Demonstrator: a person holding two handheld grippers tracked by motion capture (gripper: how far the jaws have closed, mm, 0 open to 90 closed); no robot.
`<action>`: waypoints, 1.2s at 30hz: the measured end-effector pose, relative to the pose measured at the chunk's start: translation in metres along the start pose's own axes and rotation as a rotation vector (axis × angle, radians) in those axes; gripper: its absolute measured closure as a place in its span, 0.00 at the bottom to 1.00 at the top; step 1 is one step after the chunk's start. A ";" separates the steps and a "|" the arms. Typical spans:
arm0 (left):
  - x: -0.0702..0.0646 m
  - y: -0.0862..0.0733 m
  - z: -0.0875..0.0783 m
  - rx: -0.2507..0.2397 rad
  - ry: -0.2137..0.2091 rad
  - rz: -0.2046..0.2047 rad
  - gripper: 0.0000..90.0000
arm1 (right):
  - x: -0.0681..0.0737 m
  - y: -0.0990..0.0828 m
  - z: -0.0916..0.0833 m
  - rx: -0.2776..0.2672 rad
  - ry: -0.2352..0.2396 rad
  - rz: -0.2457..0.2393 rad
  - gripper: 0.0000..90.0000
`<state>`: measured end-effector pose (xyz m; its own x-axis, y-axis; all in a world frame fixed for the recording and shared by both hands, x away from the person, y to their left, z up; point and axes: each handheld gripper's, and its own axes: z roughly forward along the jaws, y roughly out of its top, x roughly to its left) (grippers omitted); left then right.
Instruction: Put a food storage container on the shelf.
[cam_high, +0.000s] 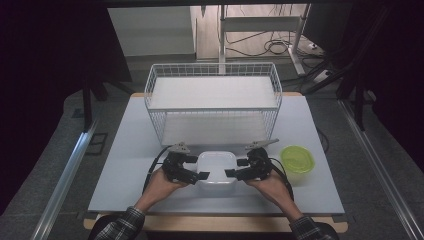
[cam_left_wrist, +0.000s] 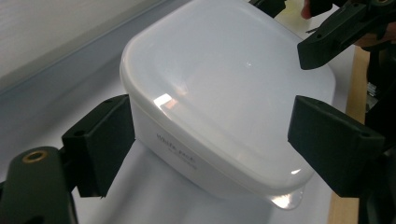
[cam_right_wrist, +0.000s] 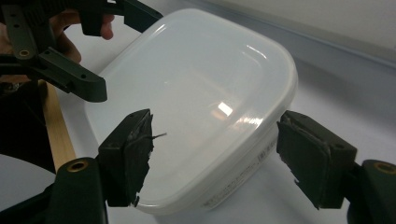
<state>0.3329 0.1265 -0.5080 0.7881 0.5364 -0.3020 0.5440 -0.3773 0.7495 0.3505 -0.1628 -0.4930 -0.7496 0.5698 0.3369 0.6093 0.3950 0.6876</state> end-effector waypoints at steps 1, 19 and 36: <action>0.001 0.000 -0.001 0.012 -0.027 -0.020 0.19 | 0.001 0.000 0.000 0.009 0.000 0.016 0.32; -0.016 -0.005 -0.026 -0.082 0.085 -0.117 0.74 | 0.013 -0.002 -0.027 -0.037 -0.057 0.142 0.80; -0.019 0.000 -0.035 -0.158 0.124 -0.130 0.88 | 0.023 0.002 -0.035 -0.165 -0.135 0.034 0.87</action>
<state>0.3075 0.1428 -0.4812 0.6678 0.6648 -0.3347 0.5790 -0.1814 0.7949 0.3249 -0.1744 -0.4612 -0.6812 0.6766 0.2796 0.5744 0.2572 0.7772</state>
